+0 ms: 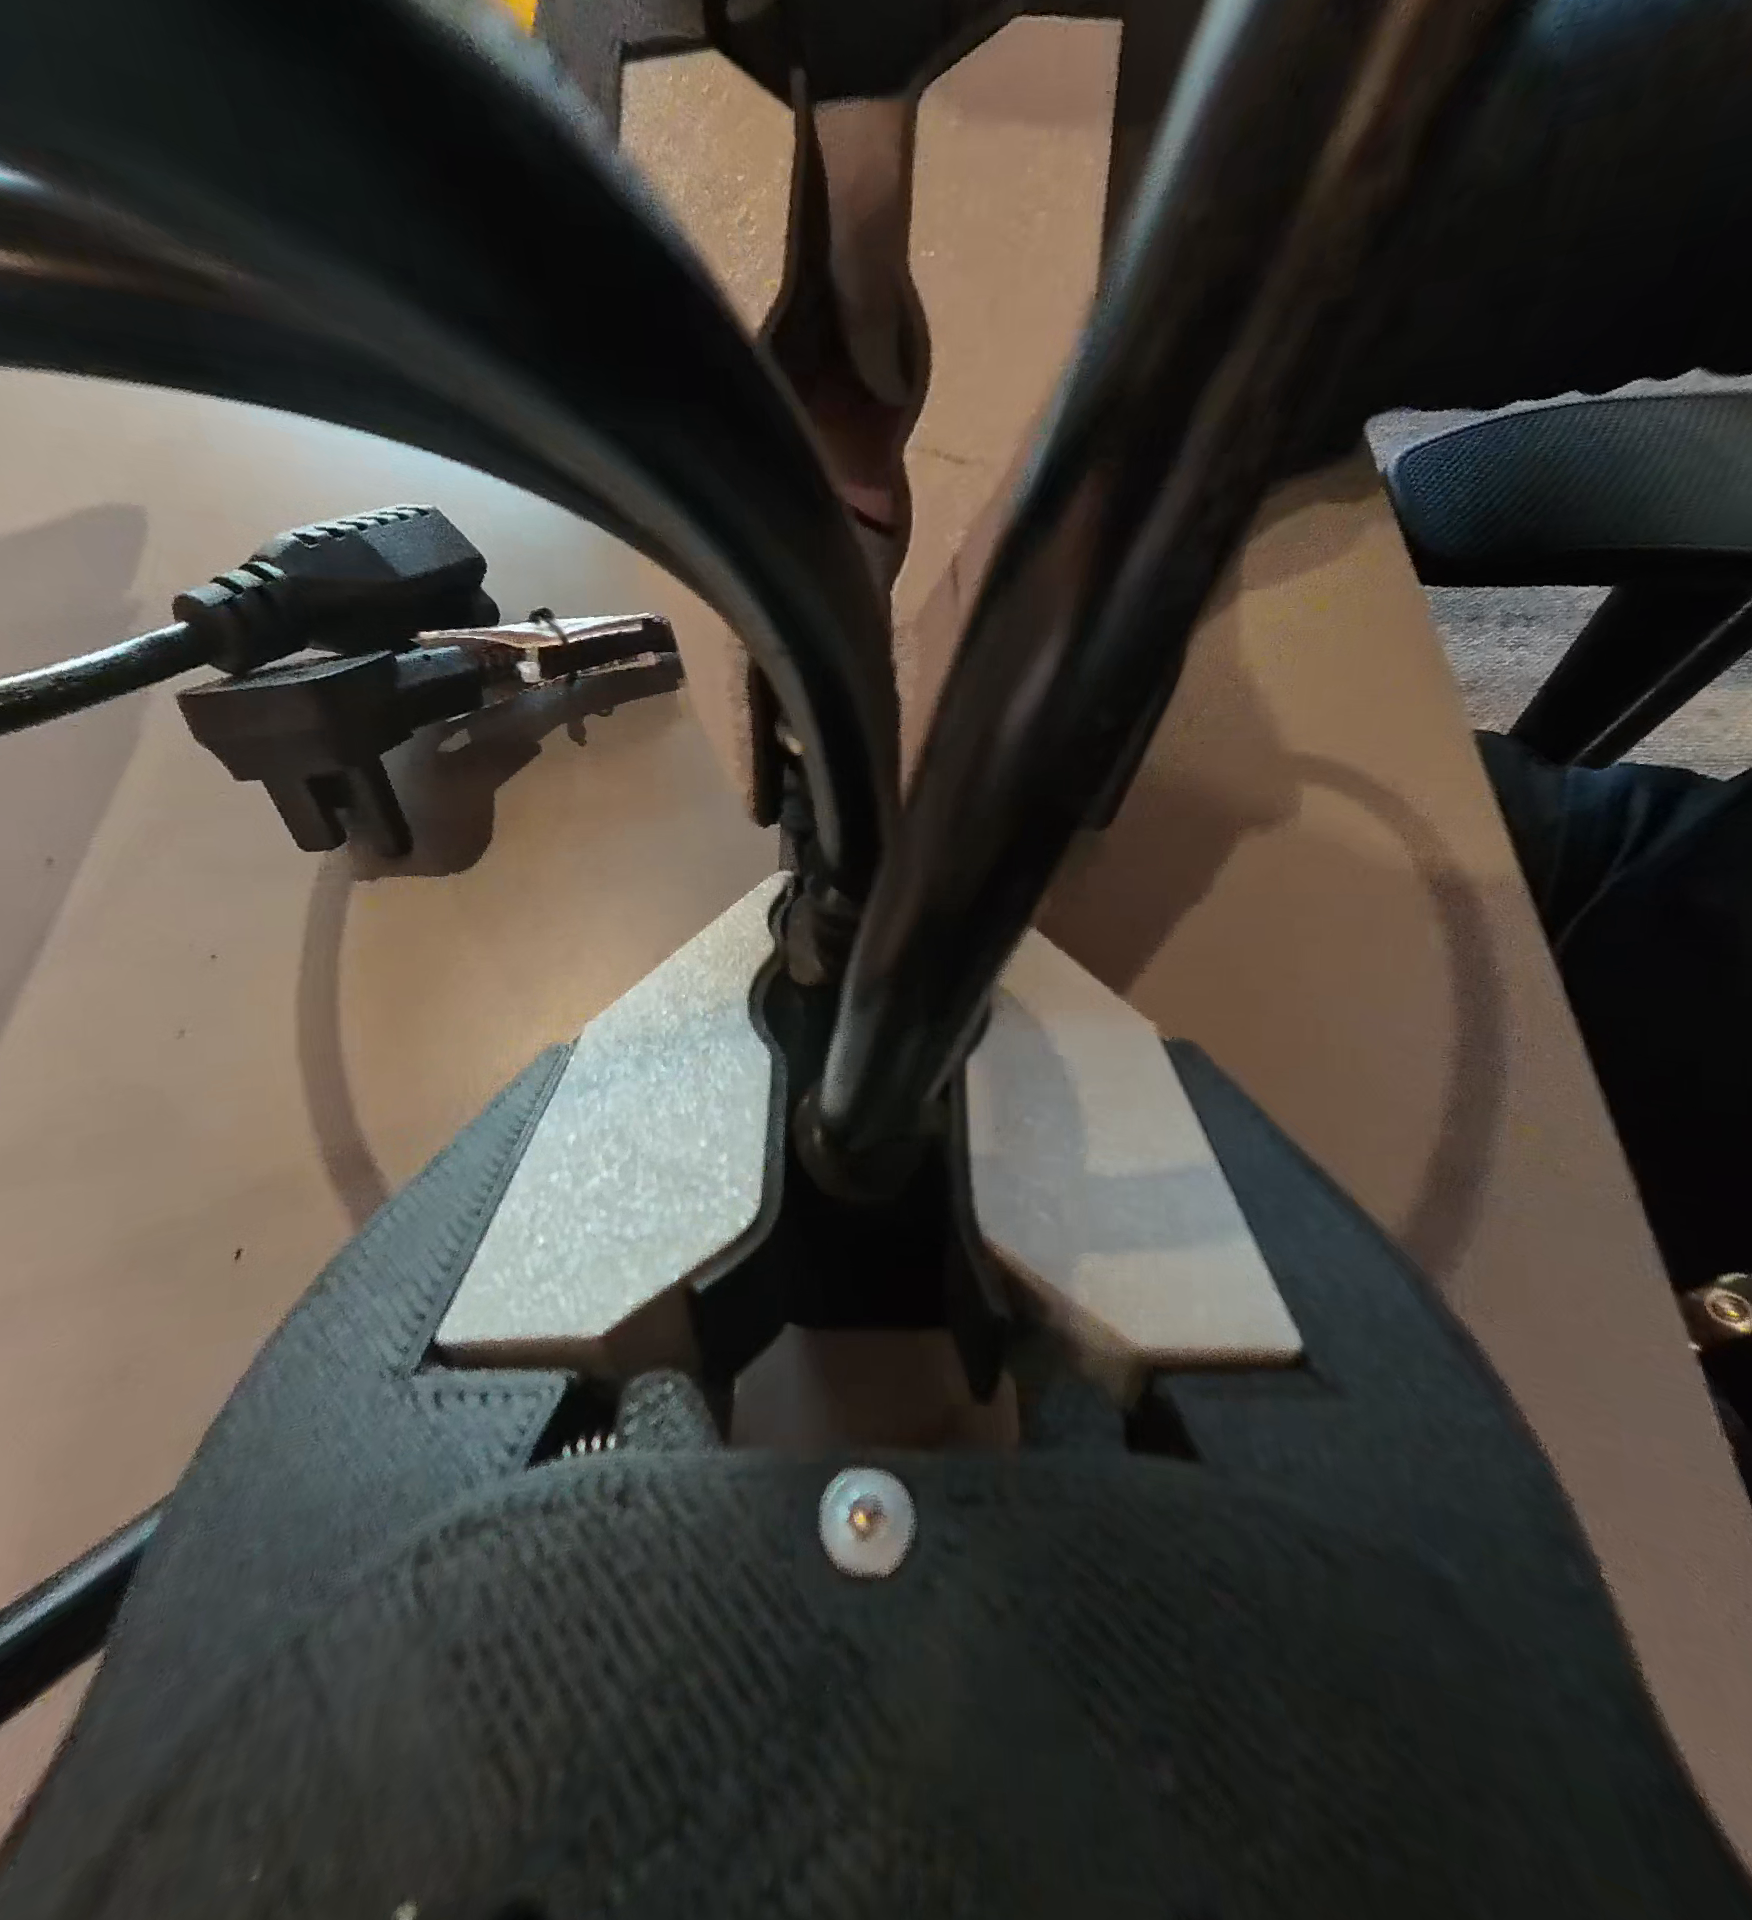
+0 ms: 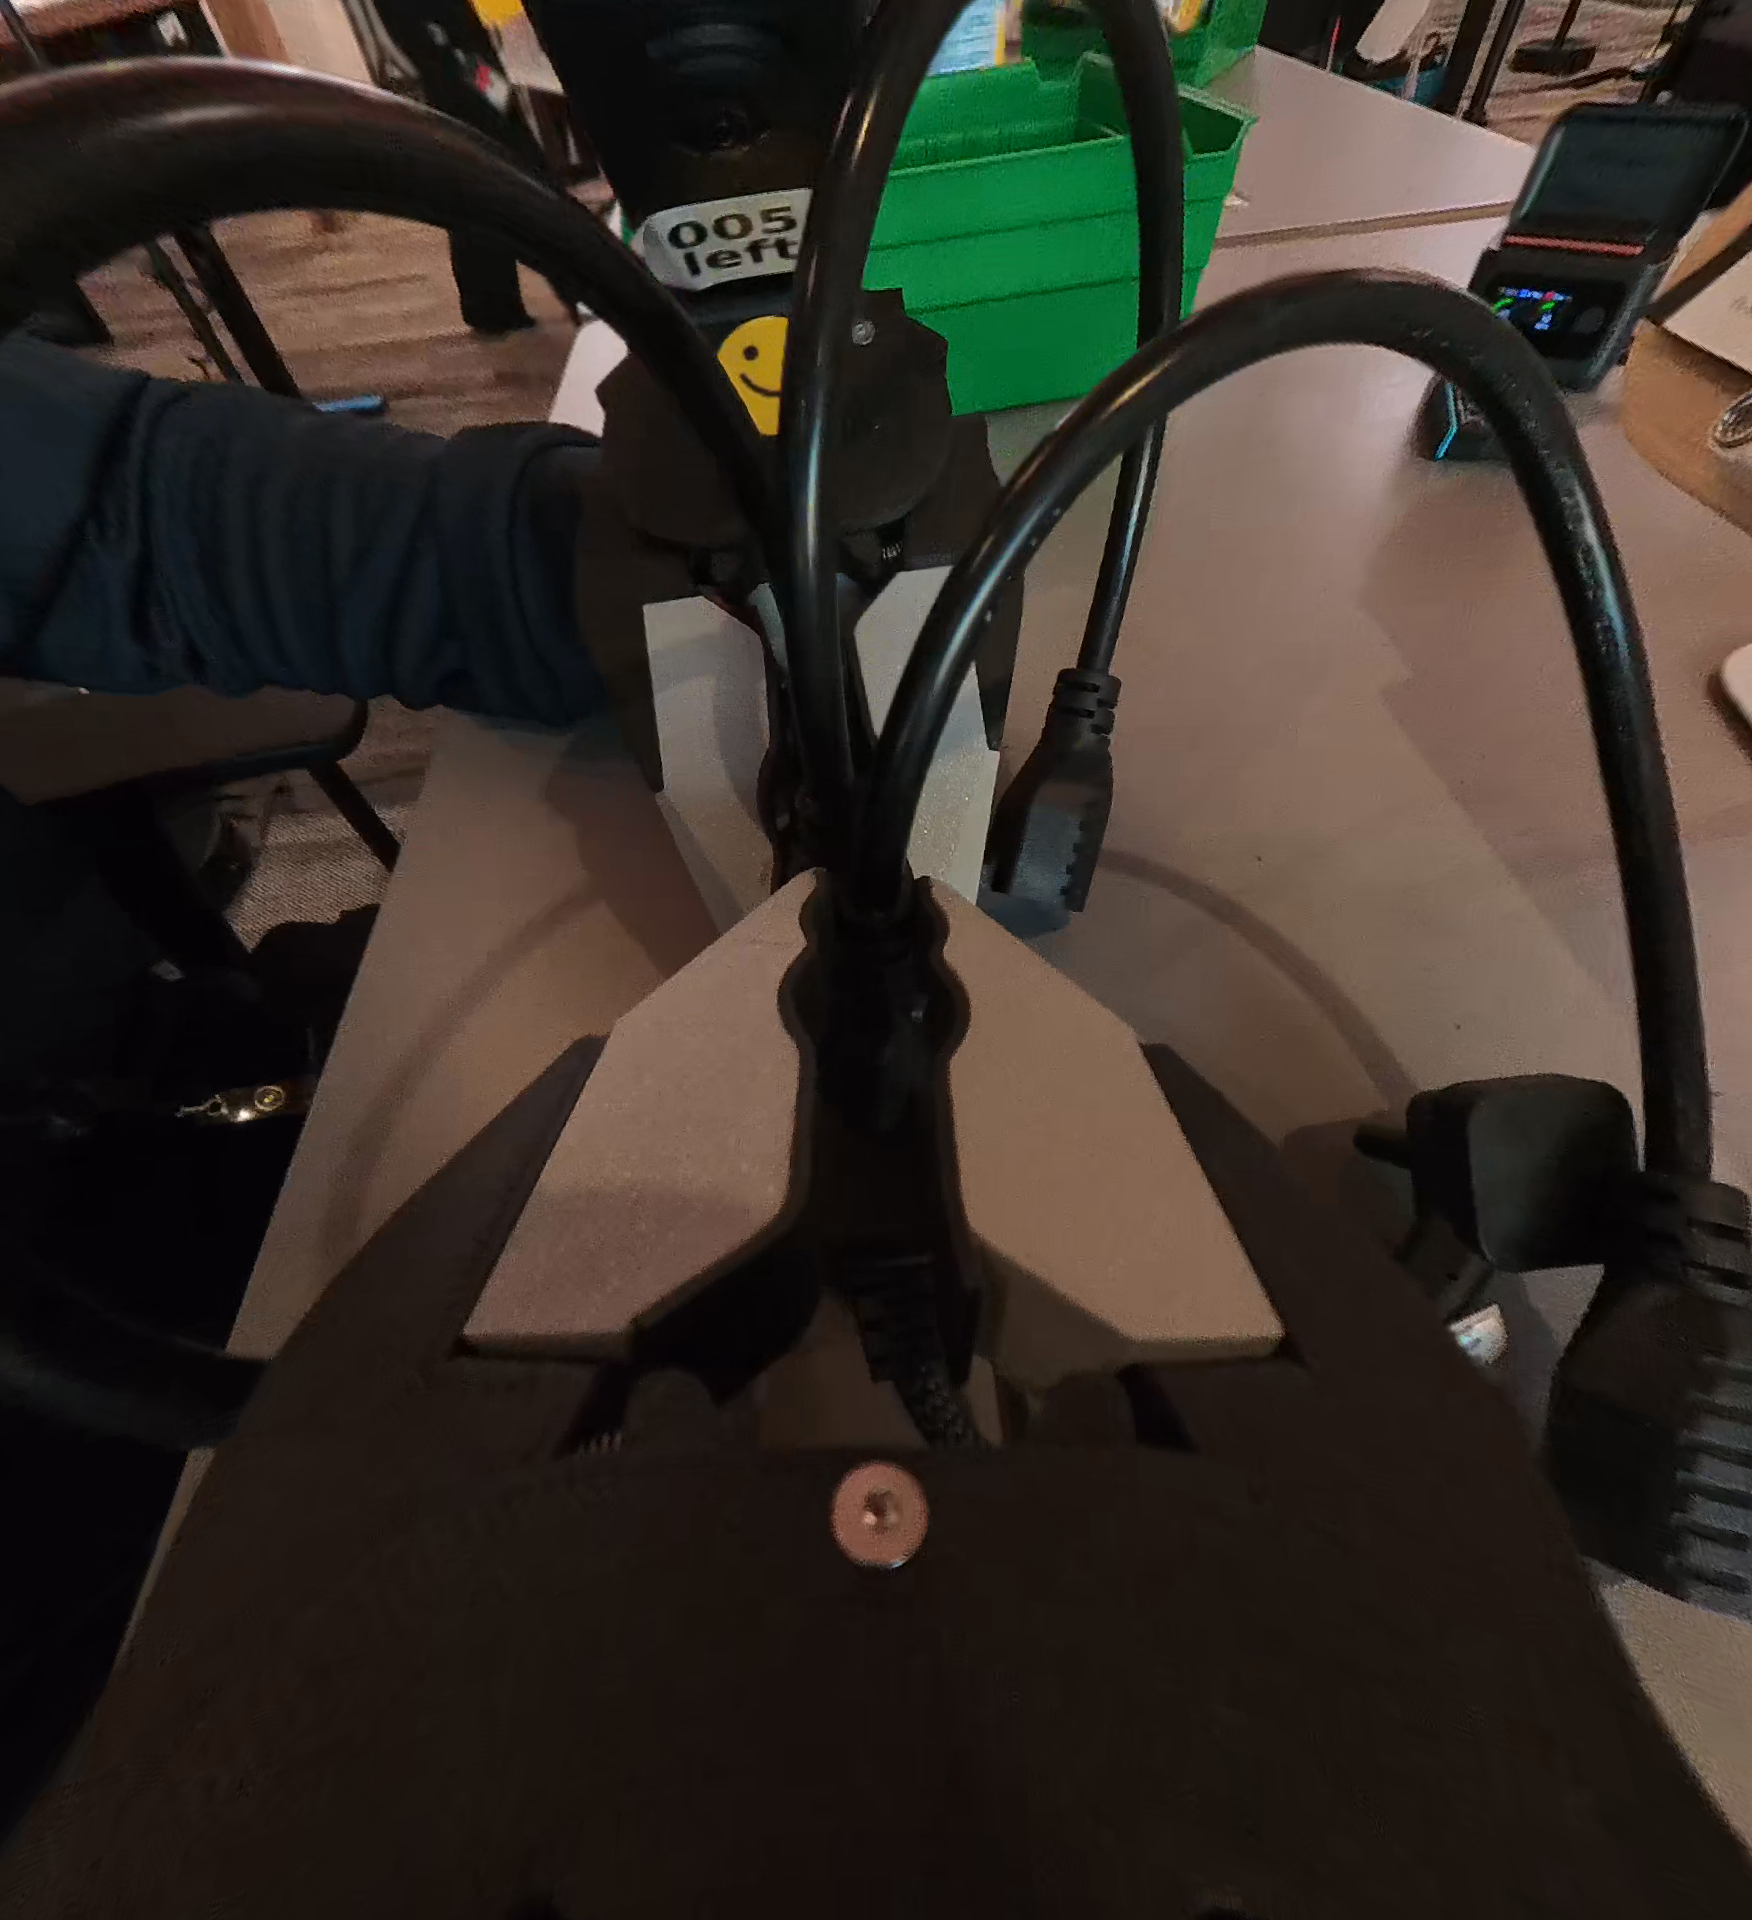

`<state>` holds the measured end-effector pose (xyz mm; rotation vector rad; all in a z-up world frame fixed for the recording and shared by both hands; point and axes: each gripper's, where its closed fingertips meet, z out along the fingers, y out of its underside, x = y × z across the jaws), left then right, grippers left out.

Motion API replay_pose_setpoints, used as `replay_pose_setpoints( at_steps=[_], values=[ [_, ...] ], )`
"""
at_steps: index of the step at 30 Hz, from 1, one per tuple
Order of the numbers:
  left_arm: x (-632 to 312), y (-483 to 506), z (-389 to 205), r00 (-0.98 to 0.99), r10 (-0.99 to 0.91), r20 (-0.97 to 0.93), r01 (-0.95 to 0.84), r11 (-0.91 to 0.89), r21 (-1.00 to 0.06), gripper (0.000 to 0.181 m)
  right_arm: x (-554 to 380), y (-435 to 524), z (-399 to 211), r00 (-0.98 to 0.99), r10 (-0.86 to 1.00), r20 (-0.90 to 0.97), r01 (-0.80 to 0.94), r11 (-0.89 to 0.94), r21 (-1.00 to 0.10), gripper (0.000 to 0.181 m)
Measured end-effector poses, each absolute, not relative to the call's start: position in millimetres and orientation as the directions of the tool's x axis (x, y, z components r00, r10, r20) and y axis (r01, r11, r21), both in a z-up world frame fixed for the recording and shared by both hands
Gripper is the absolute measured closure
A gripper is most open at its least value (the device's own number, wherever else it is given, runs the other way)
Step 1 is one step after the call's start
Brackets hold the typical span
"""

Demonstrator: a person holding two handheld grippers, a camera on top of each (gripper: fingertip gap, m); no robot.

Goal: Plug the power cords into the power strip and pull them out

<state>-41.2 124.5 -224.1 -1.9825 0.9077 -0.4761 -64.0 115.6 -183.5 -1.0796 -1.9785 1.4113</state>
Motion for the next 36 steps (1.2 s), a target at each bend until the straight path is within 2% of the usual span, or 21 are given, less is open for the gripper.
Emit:
replay_pose_setpoints(
  at_steps=[5,8,12,15,18,23,30,36],
  values=[
    [-38.7,129.0,-226.5,0.66,-0.751,-0.02,-0.424,-0.351,-0.835,0.157,-57.4,114.9,-184.2,-0.585,0.811,0.02,0.298,0.238,-0.925,0.169],
    [-38.8,128.1,-226.0,0.663,-0.747,-0.042,-0.435,-0.339,-0.834,0.156,-60.5,116.1,-184.1,-0.576,0.817,-0.018,0.319,0.204,-0.926,0.169],
    [-42.1,129.4,-224.6,0.694,-0.719,0.018,-0.383,-0.392,-0.836,0.156,-67.6,121.1,-183.2,-0.544,0.835,-0.085,0.349,0.132,-0.928,0.169],
    [-42.1,130.8,-226.4,0.681,-0.732,-0.039,-0.426,-0.351,-0.834,0.156,-62.4,117.7,-184.0,-0.564,0.826,0.006,0.309,0.217,-0.926,0.169],
    [-40.8,130.2,-226.5,0.668,-0.744,-0.019,-0.419,-0.355,-0.836,0.157,-59.9,115.8,-183.8,-0.569,0.821,0.043,0.294,0.252,-0.922,0.169],
    [-42.4,132.1,-224.6,0.704,-0.71,0.025,-0.374,-0.401,-0.836,0.156,-68.0,124.2,-182.8,-0.535,0.837,-0.112,0.359,0.105,-0.928,0.169],
    [-42.6,133.9,-226.4,0.677,-0.736,-0.019,-0.414,-0.359,-0.837,0.157,-61.9,119.3,-183.6,-0.531,0.845,0.064,0.305,0.261,-0.916,0.169],
    [-44.9,138.6,-224.0,0.725,-0.687,0.048,-0.343,-0.421,-0.84,0.157,-71.4,132.6,-182.4,-0.48,0.87,-0.113,0.376,0.088,-0.922,0.169]
  ],
)
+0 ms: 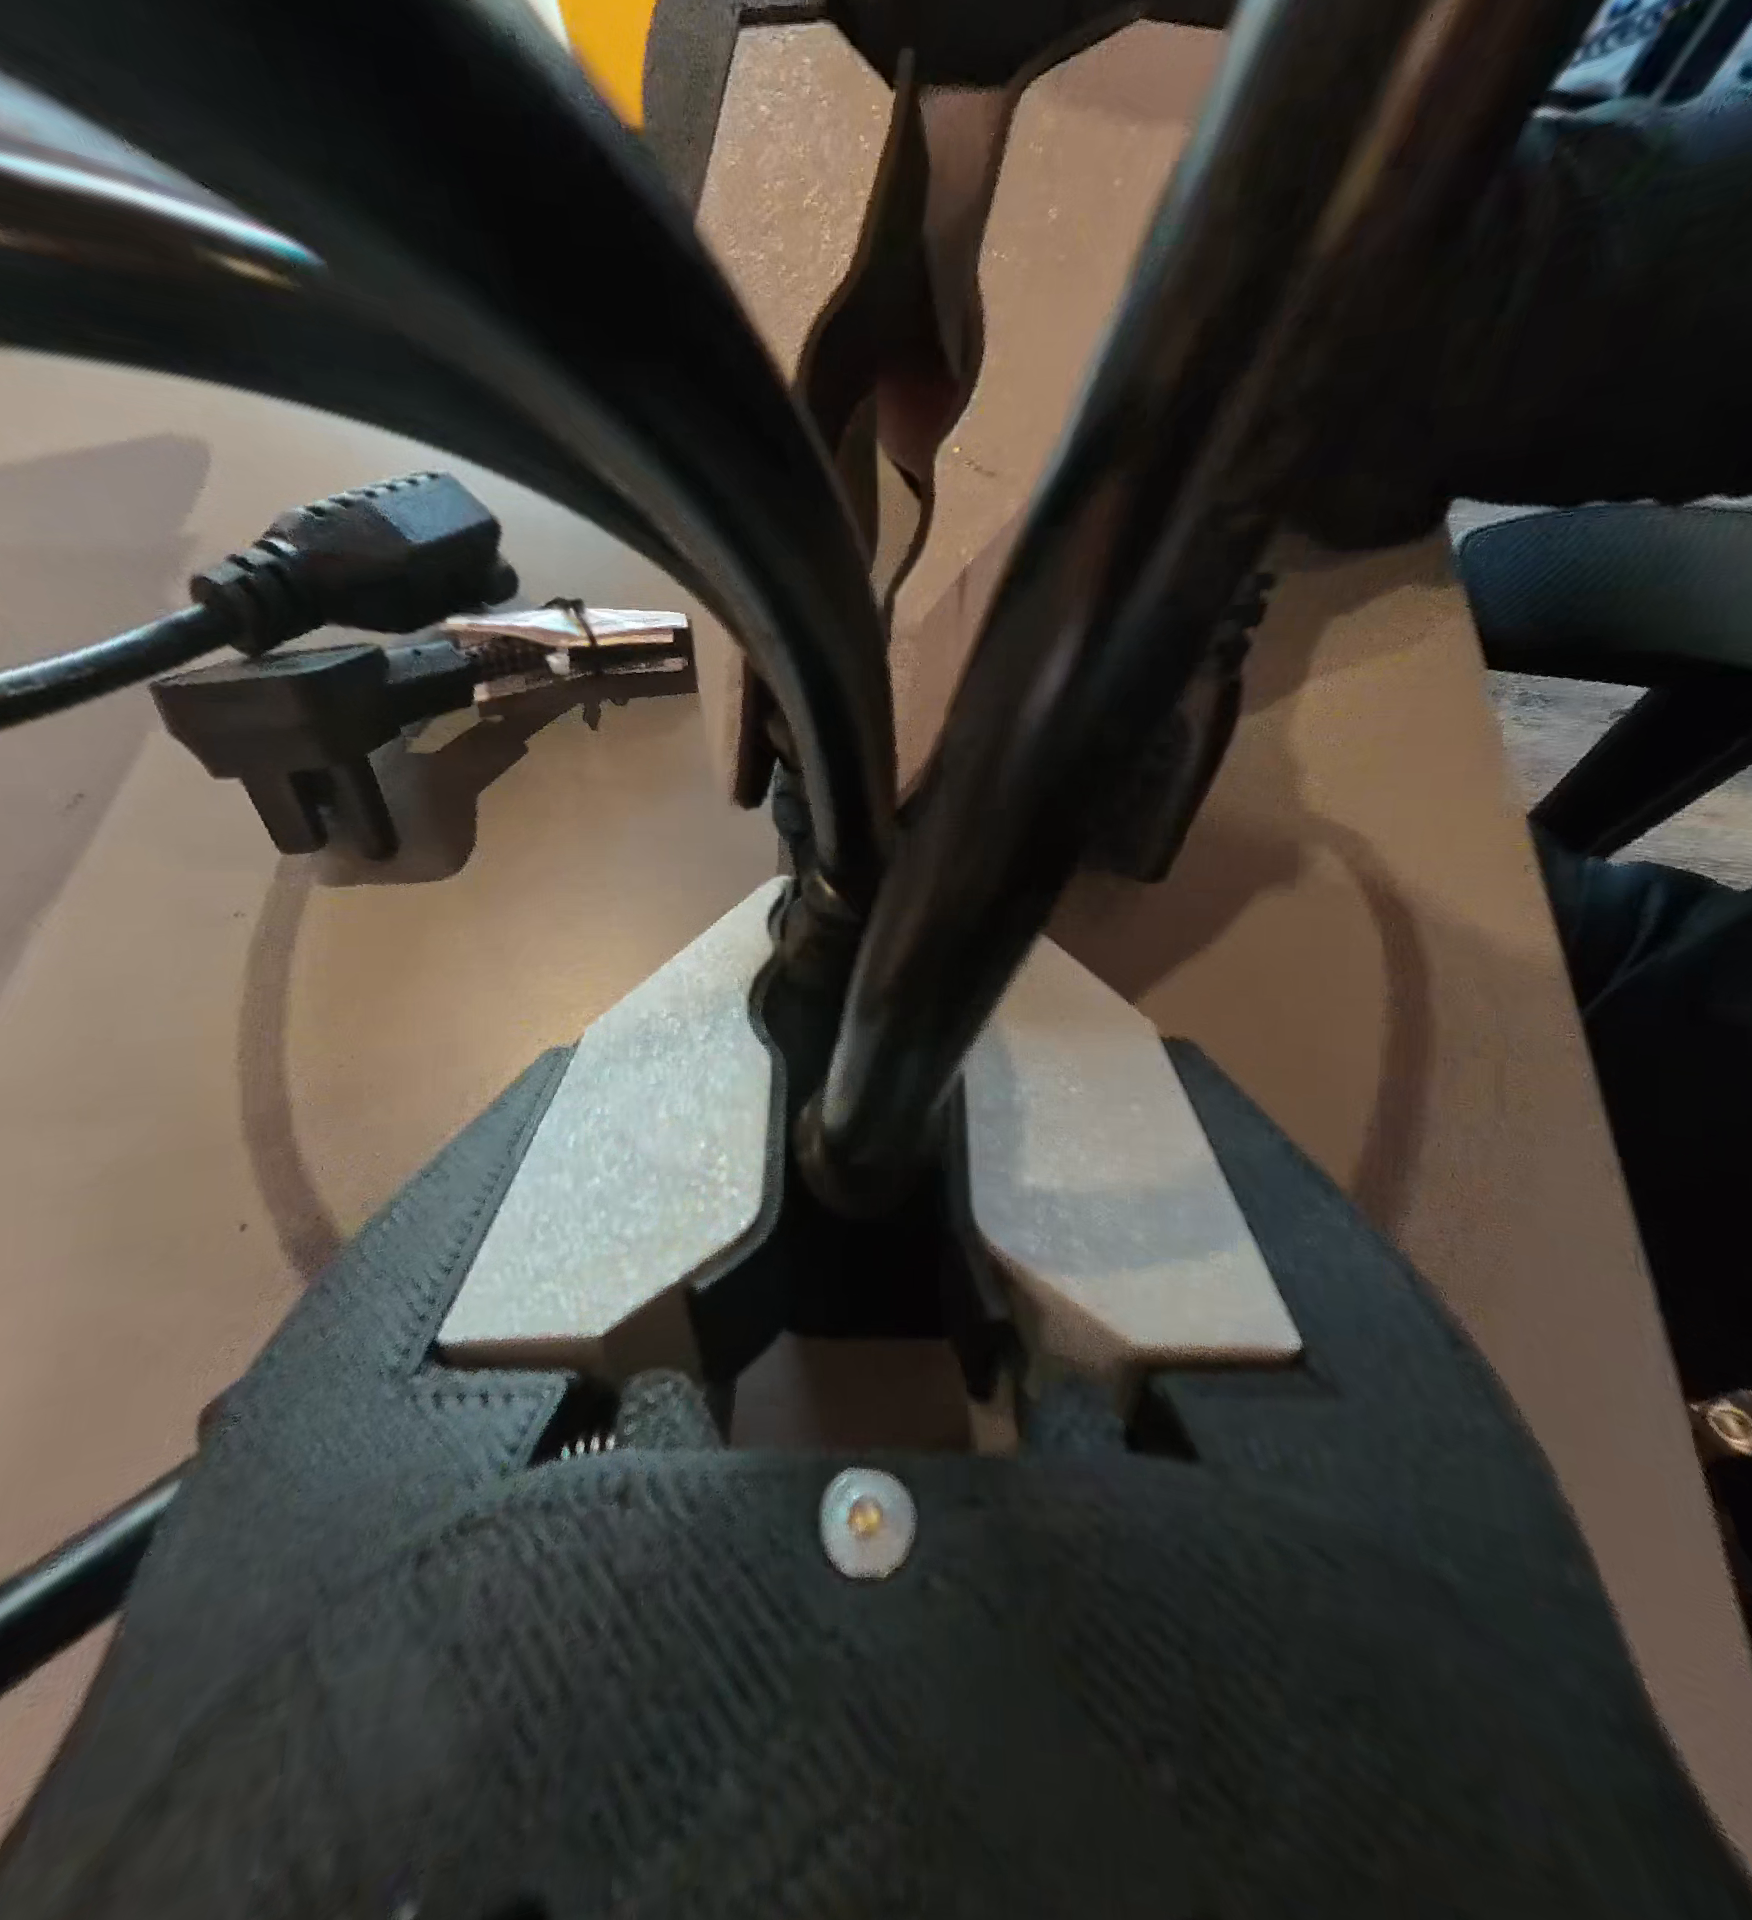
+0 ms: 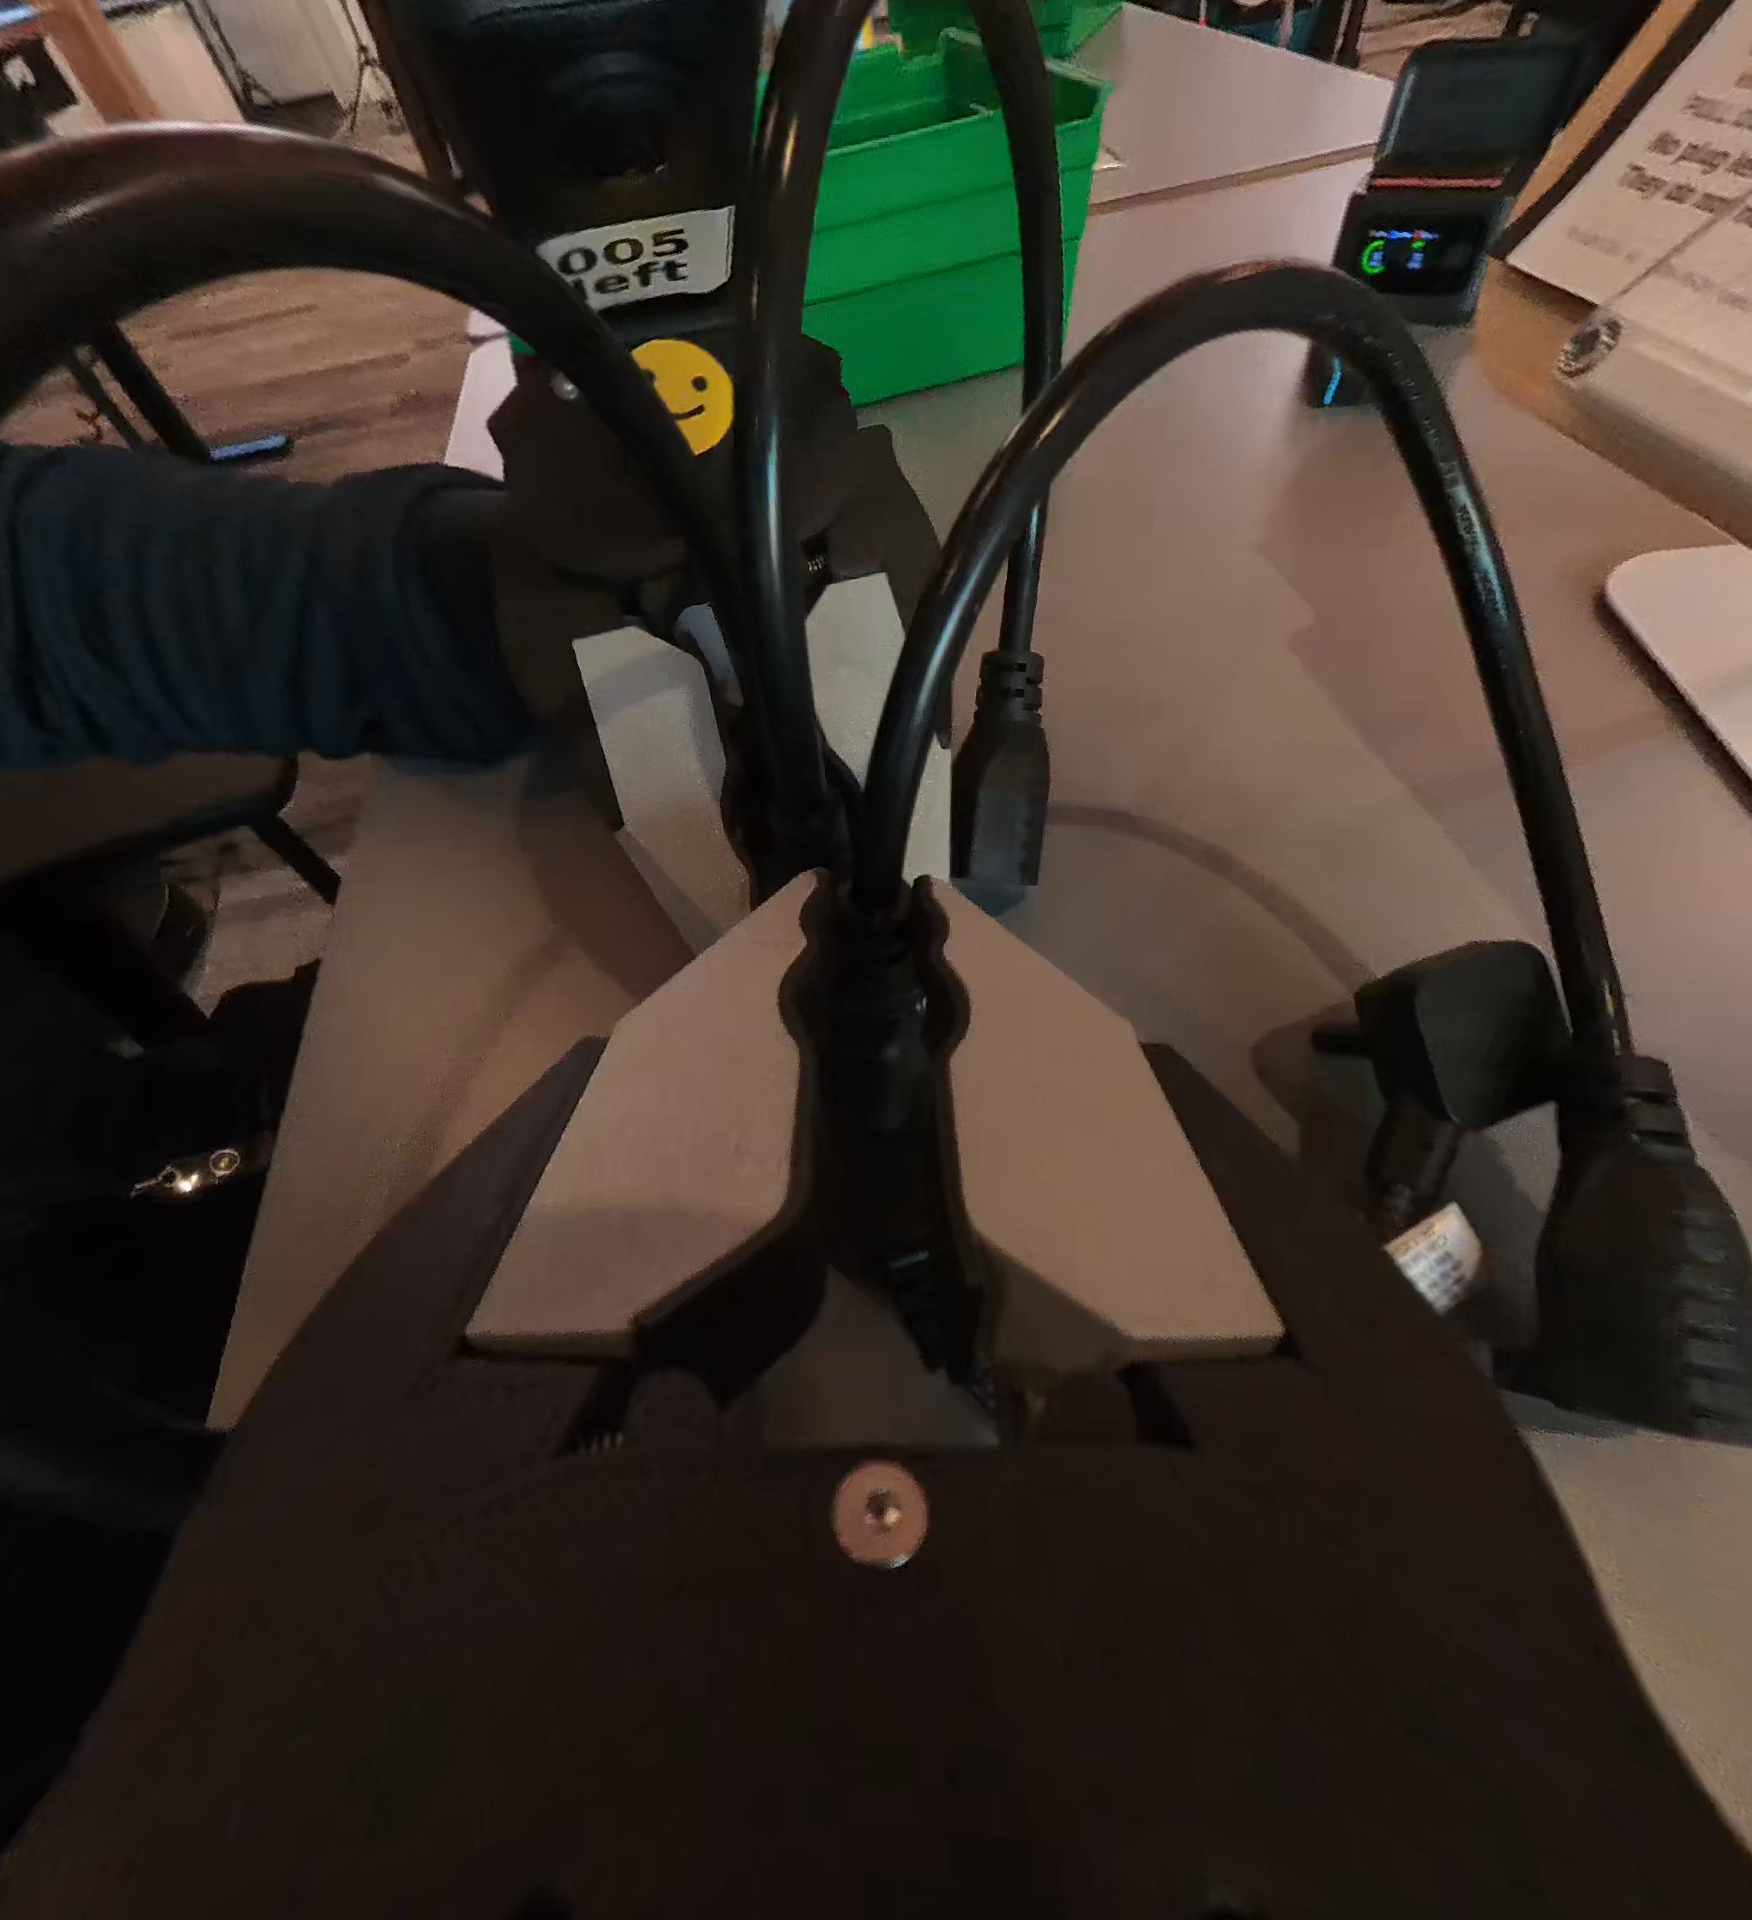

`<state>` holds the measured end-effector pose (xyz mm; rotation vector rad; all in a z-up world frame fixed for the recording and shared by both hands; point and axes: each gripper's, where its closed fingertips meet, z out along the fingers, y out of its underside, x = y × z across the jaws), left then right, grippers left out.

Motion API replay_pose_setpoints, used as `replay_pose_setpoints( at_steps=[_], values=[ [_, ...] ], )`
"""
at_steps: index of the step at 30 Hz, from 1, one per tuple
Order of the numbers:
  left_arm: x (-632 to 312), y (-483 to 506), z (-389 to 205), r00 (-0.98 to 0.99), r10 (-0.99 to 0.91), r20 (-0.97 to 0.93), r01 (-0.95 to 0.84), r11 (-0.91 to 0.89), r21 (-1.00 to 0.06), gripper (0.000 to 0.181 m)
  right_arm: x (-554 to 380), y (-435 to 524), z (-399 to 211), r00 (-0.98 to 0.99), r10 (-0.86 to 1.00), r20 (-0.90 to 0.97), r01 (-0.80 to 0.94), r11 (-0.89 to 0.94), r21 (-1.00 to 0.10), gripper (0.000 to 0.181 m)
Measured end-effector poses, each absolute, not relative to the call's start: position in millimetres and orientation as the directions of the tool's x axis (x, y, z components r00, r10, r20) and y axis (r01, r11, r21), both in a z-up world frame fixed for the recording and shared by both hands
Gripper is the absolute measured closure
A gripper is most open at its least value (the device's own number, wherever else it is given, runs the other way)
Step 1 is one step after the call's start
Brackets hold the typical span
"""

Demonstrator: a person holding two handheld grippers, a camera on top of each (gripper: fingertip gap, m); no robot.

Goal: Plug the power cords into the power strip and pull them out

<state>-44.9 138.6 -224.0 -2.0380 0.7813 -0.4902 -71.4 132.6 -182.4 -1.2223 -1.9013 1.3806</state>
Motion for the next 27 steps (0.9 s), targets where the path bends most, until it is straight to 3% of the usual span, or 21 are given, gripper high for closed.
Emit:
replay_pose_setpoints(
  at_steps=[6,11,18,27],
  values=[
    [-47.8,144.0,-226.0,0.714,-0.7,-0.026,-0.398,-0.376,-0.837,0.157,-66.4,130.6,-182.7,-0.492,0.868,0.061,0.311,0.241,-0.919,0.169],
    [-54.6,151.8,-223.0,0.772,-0.625,0.119,-0.259,-0.48,-0.838,0.157,-80.5,150.4,-180.8,-0.402,0.898,-0.179,0.39,-0.009,-0.921,0.169],
    [-53.2,150.6,-220.1,0.727,-0.604,0.325,-0.112,-0.573,-0.812,0.156,-85.1,154.4,-180.2,-0.415,0.844,-0.34,0.395,-0.17,-0.903,0.169],
    [-54.8,148.0,-220.0,0.716,-0.593,0.368,-0.081,-0.594,-0.8,0.152,-86.9,153.2,-179.8,-0.434,0.819,-0.374,0.387,-0.206,-0.899,0.169]
  ],
)
